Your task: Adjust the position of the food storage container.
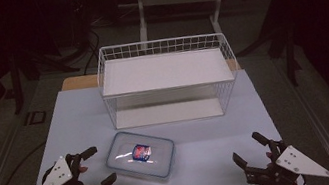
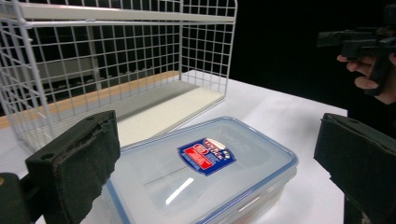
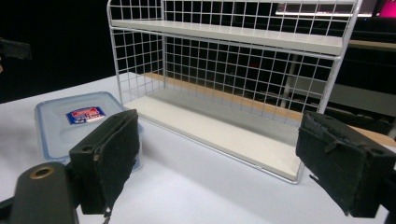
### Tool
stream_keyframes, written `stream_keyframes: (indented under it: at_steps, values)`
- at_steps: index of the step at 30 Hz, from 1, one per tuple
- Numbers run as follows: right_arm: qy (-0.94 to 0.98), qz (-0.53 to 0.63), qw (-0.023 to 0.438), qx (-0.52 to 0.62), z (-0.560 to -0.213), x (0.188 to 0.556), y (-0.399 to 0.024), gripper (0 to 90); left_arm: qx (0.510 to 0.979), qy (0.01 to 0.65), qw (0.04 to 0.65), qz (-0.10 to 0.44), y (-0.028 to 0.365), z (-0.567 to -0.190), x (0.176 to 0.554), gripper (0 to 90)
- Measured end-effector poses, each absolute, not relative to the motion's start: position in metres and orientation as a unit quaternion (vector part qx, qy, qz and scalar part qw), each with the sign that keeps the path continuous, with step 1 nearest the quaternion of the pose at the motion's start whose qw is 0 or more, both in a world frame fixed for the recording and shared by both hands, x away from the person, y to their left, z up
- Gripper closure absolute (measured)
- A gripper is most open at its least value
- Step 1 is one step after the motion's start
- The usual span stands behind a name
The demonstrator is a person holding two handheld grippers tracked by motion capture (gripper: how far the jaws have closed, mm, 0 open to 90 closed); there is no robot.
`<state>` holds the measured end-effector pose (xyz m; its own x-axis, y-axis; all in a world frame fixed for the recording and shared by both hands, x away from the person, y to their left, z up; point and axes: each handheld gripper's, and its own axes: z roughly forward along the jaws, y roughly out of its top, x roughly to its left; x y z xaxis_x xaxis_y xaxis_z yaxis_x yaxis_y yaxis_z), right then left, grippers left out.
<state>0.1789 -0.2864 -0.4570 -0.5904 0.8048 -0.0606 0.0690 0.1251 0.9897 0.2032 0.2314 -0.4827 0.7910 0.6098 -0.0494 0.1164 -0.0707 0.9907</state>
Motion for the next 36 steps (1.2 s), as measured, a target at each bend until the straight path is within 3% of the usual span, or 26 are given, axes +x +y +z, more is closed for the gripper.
stream_keyframes:
  at_steps: [19, 30, 36]
  values:
    - [0.675, 0.586, 0.308, 0.325, -0.455, 0.182, -0.287, 12.9, 0.728, 0.272, 0.600, 0.187, 0.248, -0.465, 0.225, 0.5]
    - [0.681, 0.590, 0.299, 0.315, -0.455, 0.182, -0.282, 12.6, 0.760, 0.299, 0.560, 0.136, 0.271, -0.477, 0.250, 1.4]
    - [0.683, 0.594, 0.296, 0.306, -0.454, 0.181, -0.282, 12.1, 0.770, 0.326, 0.523, 0.165, 0.281, -0.484, 0.254, 3.9]
